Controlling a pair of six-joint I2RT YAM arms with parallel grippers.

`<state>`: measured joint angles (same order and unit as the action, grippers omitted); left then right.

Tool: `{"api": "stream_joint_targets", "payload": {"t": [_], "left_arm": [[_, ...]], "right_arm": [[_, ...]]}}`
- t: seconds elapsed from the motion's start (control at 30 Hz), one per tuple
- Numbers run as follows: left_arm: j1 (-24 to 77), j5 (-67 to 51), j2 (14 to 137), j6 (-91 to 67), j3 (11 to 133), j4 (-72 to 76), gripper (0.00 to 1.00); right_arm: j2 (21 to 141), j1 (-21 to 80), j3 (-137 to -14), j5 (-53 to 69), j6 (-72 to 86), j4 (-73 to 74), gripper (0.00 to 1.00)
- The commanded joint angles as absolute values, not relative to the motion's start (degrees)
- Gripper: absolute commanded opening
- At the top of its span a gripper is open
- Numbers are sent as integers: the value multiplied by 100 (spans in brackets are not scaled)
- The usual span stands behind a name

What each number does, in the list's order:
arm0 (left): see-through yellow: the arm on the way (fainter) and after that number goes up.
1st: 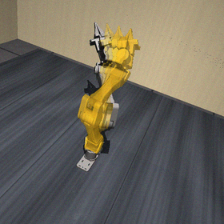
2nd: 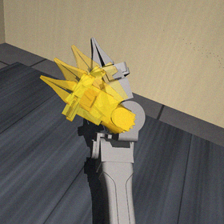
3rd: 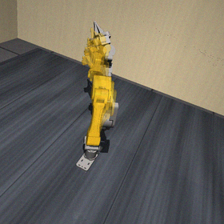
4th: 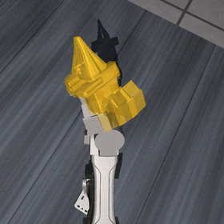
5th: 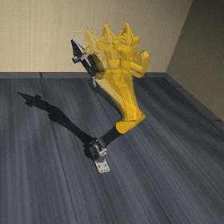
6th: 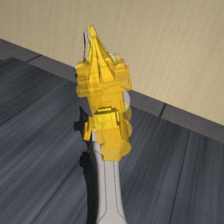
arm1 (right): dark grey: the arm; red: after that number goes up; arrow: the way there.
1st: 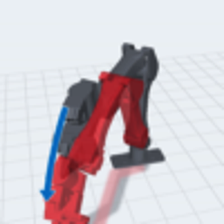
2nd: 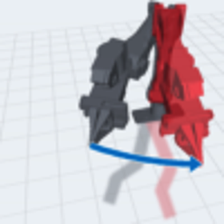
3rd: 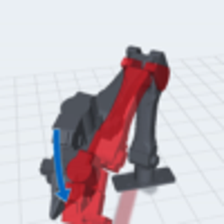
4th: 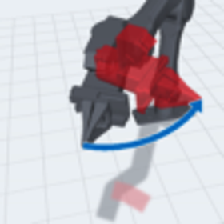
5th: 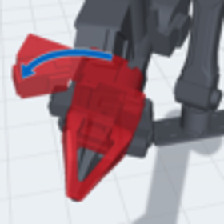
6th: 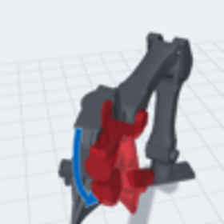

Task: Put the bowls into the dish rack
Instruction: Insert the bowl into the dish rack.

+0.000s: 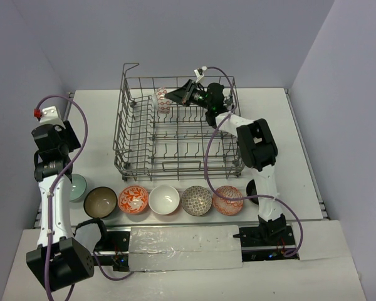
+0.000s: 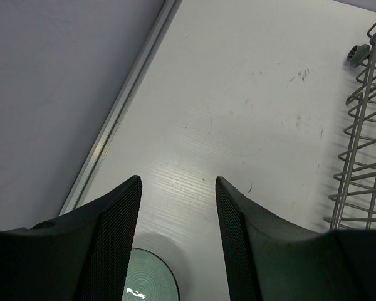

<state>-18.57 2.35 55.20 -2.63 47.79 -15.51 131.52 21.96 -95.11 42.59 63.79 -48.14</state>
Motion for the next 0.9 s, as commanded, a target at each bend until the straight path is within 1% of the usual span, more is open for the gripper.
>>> {"api": "stream_joint_targets", "payload": {"t": [0.0,0.4,0.57,0.77,0.8,0.87], "left_arm": [[-1898,79,5388,-343,4781,-1485,57],[-1898,9,5440,-308,4834,-1573,56],[-1898,-53,5432,-308,4816,-1564,56],[-1898,-97,5432,-308,4825,-1573,56],[-1898,-97,5432,-308,4825,-1573,56],[-1898,-114,5414,-308,4808,-1573,56]], "right_arm": [[13236,2171,-9756,4359,6293,-5151,0],[13474,2171,-10072,4456,6302,-4940,1],[13491,2171,-10046,4526,6249,-4896,5],[13518,2162,-10020,4588,6179,-4834,13],[13526,2171,-10011,4597,6170,-4817,16],[13553,2162,-10011,4605,6152,-4781,18]]}}
